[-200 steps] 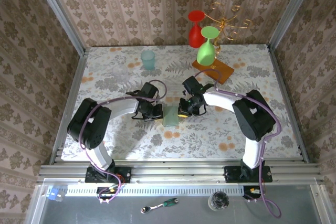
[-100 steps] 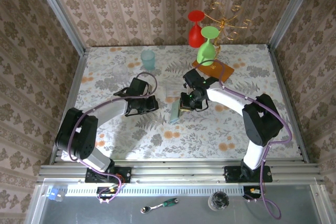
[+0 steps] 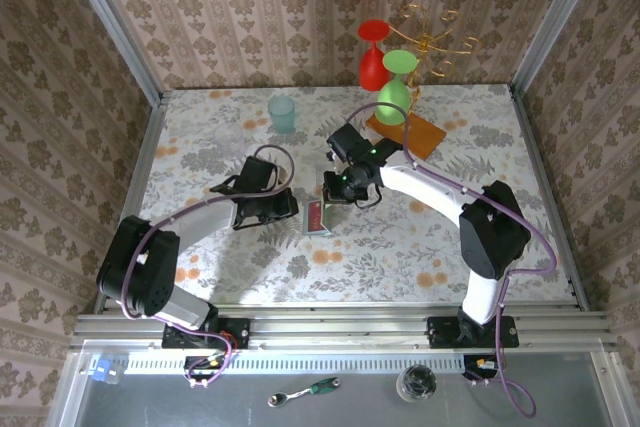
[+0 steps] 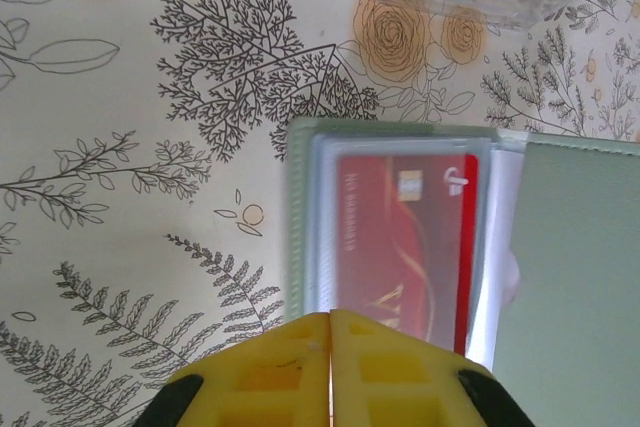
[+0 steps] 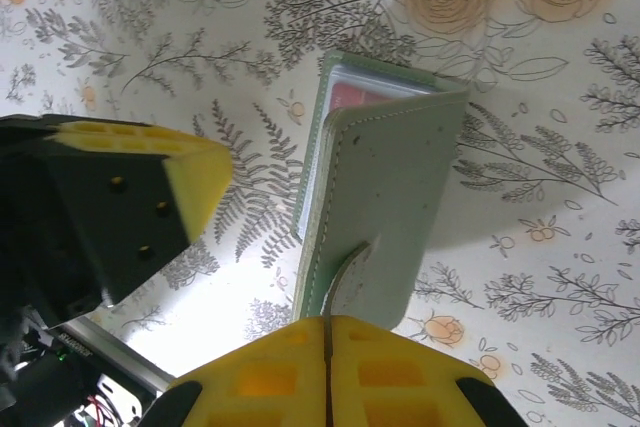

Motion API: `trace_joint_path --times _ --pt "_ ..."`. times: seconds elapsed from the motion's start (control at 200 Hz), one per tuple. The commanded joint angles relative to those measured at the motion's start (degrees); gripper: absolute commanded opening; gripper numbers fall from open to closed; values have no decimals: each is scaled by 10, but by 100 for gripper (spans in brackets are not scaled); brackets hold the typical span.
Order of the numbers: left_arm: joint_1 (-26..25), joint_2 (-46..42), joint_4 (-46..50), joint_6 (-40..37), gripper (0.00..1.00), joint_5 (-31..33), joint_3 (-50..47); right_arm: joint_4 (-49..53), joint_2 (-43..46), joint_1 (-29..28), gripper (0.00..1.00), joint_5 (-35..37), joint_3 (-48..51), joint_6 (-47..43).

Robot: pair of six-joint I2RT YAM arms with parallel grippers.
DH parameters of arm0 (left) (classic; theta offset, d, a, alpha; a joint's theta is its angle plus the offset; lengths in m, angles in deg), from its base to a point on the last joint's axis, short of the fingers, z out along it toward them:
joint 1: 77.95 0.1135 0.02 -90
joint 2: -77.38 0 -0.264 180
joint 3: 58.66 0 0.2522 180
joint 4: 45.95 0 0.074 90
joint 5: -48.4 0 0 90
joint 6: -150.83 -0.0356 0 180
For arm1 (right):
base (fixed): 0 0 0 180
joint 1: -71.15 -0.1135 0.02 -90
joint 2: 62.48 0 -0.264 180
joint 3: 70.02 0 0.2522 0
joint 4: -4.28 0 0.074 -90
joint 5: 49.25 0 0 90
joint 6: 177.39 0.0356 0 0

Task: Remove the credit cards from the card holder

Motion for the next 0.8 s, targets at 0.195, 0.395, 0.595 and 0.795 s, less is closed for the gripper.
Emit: trace_joint_path --times 0.195,0.395,0.595,0.795 --pt "1 36 -12 -15 10 -33 4 63 3 5 4 81 6 -23" --pt "-8 73 -9 -17 8 -36 13 66 8 9 4 132 31 -33" --pt "-15 78 -14 -11 8 -36 16 59 1 15 4 144 47 -40" --pt "-17 72 -16 -4 8 -34 24 52 0 18 4 170 67 -44"
